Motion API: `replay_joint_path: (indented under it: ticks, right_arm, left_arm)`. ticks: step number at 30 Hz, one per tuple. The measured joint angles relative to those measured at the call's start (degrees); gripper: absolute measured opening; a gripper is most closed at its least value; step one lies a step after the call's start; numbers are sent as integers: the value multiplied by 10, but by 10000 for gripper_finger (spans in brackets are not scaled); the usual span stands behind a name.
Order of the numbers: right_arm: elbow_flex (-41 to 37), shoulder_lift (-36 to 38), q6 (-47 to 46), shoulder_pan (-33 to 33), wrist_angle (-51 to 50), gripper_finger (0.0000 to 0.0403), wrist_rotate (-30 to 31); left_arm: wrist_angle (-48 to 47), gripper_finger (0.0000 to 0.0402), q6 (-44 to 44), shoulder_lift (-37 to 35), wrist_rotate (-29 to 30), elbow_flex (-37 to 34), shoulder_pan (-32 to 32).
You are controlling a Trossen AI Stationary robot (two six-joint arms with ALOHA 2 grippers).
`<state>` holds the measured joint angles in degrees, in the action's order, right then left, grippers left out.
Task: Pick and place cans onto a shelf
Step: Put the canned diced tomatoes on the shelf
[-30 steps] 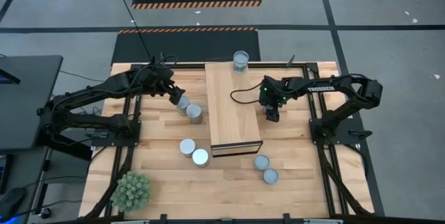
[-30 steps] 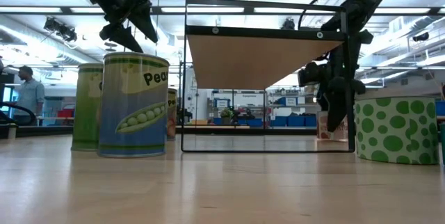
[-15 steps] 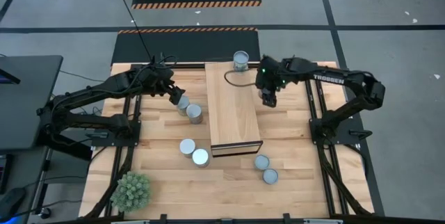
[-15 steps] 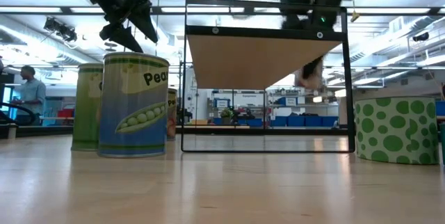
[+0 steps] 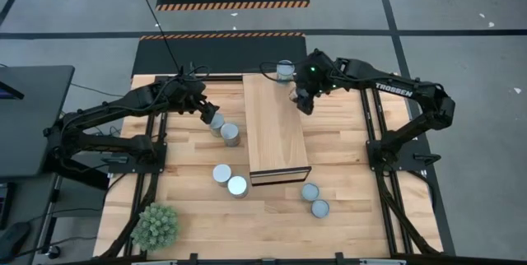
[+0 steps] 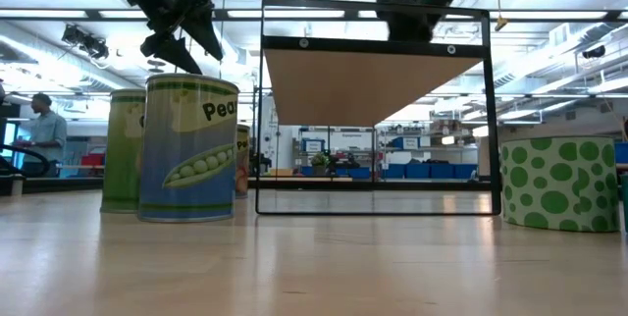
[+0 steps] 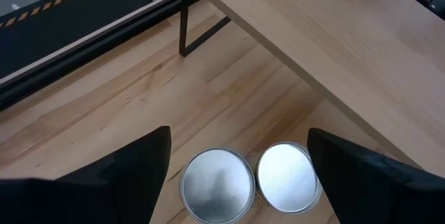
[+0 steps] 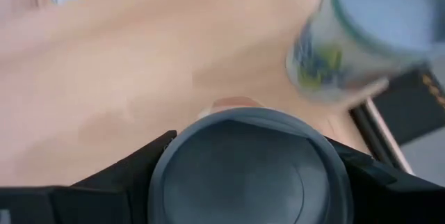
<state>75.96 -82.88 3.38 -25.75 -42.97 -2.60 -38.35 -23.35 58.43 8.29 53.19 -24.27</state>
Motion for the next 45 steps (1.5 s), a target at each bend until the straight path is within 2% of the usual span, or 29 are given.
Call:
replay_joint_path:
  ticks: [5, 14, 20, 31, 38, 45]
  right_arm:
    - [0, -24, -4, 3, 55, 296, 11]
    - [0, -68, -26, 11, 71, 297, 28]
    - [0, -71, -28, 13, 79, 301, 46]
    - [0, -71, -25, 13, 111, 352, 46]
    - [0, -69, -14, 13, 94, 356, 46]
    - [0, -56, -3, 13, 81, 356, 76]
  left_arm:
    - [1, 343, 0, 0, 0, 0, 0]
    - [0, 343, 0, 0, 0, 0, 0]
    - [0, 343, 0, 0, 0, 0, 0]
    - [0, 343, 0, 0, 0, 0, 0]
    - [0, 343, 0, 0, 0, 0, 0]
    - [0, 343, 1, 0, 0, 0, 0]
